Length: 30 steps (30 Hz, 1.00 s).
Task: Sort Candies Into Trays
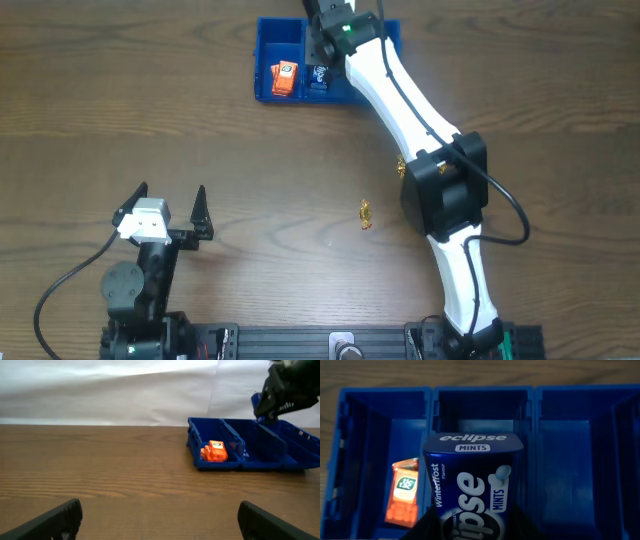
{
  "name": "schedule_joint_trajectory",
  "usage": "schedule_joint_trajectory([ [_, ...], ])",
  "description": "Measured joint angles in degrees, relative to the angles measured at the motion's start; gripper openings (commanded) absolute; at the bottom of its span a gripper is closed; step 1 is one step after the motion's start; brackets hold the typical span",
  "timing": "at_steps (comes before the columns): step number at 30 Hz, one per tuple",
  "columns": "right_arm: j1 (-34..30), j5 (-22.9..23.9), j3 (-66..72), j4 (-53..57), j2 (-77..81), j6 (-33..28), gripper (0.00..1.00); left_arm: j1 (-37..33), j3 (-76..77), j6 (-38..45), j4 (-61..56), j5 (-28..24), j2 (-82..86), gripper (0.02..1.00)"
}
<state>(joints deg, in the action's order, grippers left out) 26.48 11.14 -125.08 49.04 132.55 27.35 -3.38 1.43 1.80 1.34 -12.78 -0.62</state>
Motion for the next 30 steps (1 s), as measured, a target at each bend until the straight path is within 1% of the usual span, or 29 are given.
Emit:
schedule_joint_trajectory([
  [2,-0.2,0.0,0.0,-0.3,0.2,0.0,0.237,0.0,0.0,0.0,0.0,0.0,0.0,0.996],
  [7,-0.3,-0.2,0.0,-0.7,0.2,0.0,0.367,0.0,0.0,0.0,0.0,0.0,0.0,0.998],
  [10,-0.3,-0.6,0.0,-1.2,0.2,-0.7,0.634,0.0,0.0,0.0,0.0,0.0,0.0,0.998],
  [14,-0.3,-1.0,-0.1,-1.6,0.2,-1.6,0.774,0.0,0.0,0.0,0.0,0.0,0.0,0.998],
  [15,-0.3,-1.0,-0.1,-1.4,0.2,-1.6,0.794,0.0,0.0,0.0,0.0,0.0,0.0,0.998],
  [18,-0.3,-1.1,-1.3,0.3,0.2,-1.8,0.809,0.0,0.0,0.0,0.0,0.0,0.0,0.996],
  [22,-0.2,-1.5,-5.6,6.0,0.0,-1.7,0.849,0.0,0.0,0.0,0.0,0.0,0.0,0.998],
  [26,0.6,-1.7,-6.0,13.8,-3.0,-1.5,0.853,0.0,0.0,0.0,0.0,0.0,0.0,0.998],
  [28,1.7,-1.9,-6.0,19.1,-5.9,-1.4,0.858,0.0,0.0,0.0,0.0,0.0,0.0,0.998],
  [30,4.1,-2.2,-6.0,24.7,-11.1,-1.3,0.862,0.0,0.0,0.0,0.0,0.0,0.0,0.998],
])
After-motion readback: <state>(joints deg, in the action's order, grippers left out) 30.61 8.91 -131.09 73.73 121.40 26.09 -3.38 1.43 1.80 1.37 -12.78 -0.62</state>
